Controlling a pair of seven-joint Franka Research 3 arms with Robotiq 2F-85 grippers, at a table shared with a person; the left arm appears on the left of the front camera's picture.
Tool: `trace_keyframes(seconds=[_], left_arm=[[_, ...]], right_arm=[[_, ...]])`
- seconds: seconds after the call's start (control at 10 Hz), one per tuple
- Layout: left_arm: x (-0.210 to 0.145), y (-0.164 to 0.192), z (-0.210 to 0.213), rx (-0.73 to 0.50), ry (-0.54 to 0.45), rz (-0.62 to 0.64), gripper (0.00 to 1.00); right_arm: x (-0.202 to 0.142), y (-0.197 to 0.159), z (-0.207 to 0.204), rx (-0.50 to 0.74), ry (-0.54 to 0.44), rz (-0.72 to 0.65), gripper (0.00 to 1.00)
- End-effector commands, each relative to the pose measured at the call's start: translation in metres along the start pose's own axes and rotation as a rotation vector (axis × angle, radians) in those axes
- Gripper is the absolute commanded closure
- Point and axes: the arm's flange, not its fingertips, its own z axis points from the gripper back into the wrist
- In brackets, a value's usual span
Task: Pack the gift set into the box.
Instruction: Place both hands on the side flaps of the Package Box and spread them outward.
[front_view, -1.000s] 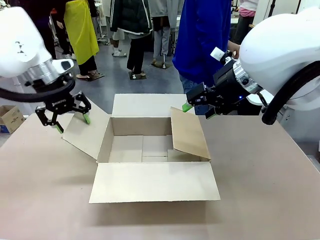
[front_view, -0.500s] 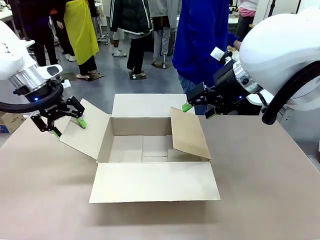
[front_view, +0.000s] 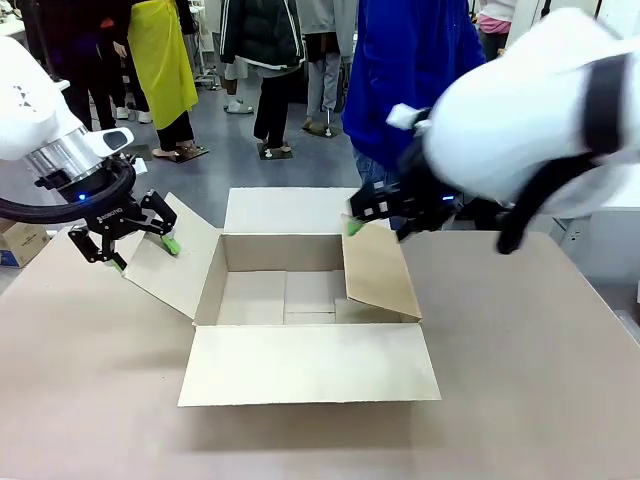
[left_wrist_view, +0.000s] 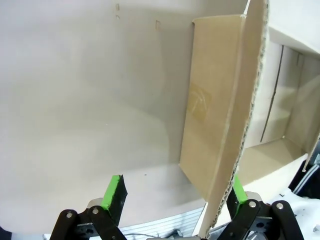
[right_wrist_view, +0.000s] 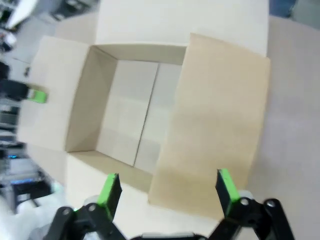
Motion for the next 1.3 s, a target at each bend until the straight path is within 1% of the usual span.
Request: trace_keyframes(seconds=[0.0, 0.1, 0.3, 0.4, 0.6, 0.8, 1.0, 1.2], left_arm=[[-0.001, 0.001, 0.002, 0.021, -0.006, 0.005, 0.0], [-0.001, 0.001, 0.002, 0.021, -0.006, 0.005, 0.0], [-0.001, 0.001, 0.002, 0.021, -0.006, 0.005, 0.0], [-0.001, 0.001, 0.002, 0.021, -0.006, 0.005, 0.0], [-0.001, 0.001, 0.002, 0.021, -0.006, 0.005, 0.0], [-0.001, 0.001, 0.002, 0.021, -0.006, 0.005, 0.0], [-0.001, 0.001, 0.002, 0.021, -0.006, 0.005, 0.0], [-0.001, 0.001, 0.002, 0.021, -0.006, 0.005, 0.0]], right_arm=[[0.05, 0.053, -0.057, -0.296, 0.108, -0.029, 0.0], [0.055, 0.055, -0.081, -0.363, 0.145, -0.059, 0.0], [0.061, 0.06, -0.097, -0.448, 0.119, -0.066, 0.0], [0.064, 0.062, -0.106, -0.516, 0.115, -0.045, 0.0], [0.066, 0.065, -0.118, -0.574, 0.128, 0.002, 0.0], [0.068, 0.06, -0.124, -0.6, 0.15, 0.012, 0.0], [0.069, 0.057, -0.124, -0.662, 0.12, 0.014, 0.0], [0.068, 0.053, -0.126, -0.732, 0.143, 0.03, 0.0]])
